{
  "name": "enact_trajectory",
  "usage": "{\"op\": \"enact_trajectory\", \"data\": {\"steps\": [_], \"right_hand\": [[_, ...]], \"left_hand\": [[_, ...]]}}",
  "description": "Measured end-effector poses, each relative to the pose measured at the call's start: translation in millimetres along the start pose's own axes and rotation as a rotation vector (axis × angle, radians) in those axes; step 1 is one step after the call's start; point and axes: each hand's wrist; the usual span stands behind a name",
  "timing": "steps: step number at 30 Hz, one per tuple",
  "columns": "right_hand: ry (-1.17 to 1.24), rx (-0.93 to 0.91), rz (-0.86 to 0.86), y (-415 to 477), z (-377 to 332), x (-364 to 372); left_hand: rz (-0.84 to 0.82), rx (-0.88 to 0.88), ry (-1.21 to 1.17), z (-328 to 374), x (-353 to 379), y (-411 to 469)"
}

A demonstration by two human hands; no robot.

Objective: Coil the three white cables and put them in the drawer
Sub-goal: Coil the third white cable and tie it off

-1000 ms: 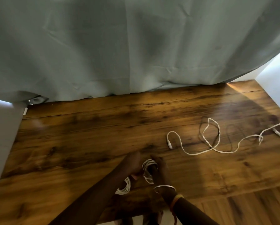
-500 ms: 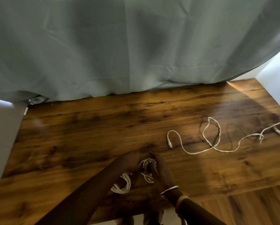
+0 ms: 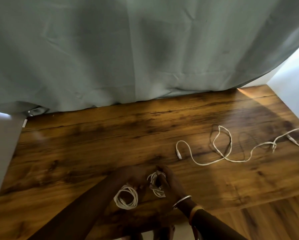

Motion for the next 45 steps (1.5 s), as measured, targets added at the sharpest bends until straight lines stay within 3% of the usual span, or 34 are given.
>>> {"op": "enact_trajectory", "data": {"steps": [5, 10, 15, 20, 23, 30, 33, 36, 38, 42, 45], "right_hand": [[-0.019, -0.055, -0.055, -3, -1, 0], [0.001, -0.045, 0.009, 0, -1, -2], [0.026, -0.002, 0.086, 14, -5, -25], [0.069, 0.066, 0.365, 42, -11, -75], [0.110, 0.160, 0.403, 57, 2, -97], [0.340, 0.485, 0.290, 76, 62, -100], [0.386, 0.585, 0.300, 80, 67, -101], [0.385, 0.544, 0.338, 83, 29, -119], [0.478, 0.515, 0.503, 91, 12, -140], [0.579, 0.447, 0.582, 114, -22, -179], [0.628, 0.352, 0.624, 121, -58, -206]], "left_hand": [[-0.037, -0.047, -0.008, 3, -6, -7], [-0.008, -0.048, 0.071, 8, -29, -19], [0.264, 0.022, 0.116, 28, -75, -16], [0.580, 0.165, -0.249, 84, -110, 4], [0.579, 0.219, -0.228, 117, -118, 28], [0.504, 0.135, 0.181, 144, -99, 84], [0.524, 0.142, 0.110, 154, -96, 91], [0.573, 0.234, -0.093, 174, -108, 72], [0.611, 0.326, -0.165, 188, -122, 51], [0.461, 0.518, -0.133, 204, -164, 8], [0.639, 0.624, -0.134, 214, -209, -26]]}}
Point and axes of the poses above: each hand's wrist, its own y-axis towards the middle knuckle, its own x-axis out of the palm, z = x × y, and after that the axes turned 14 degrees about -x, right-handed
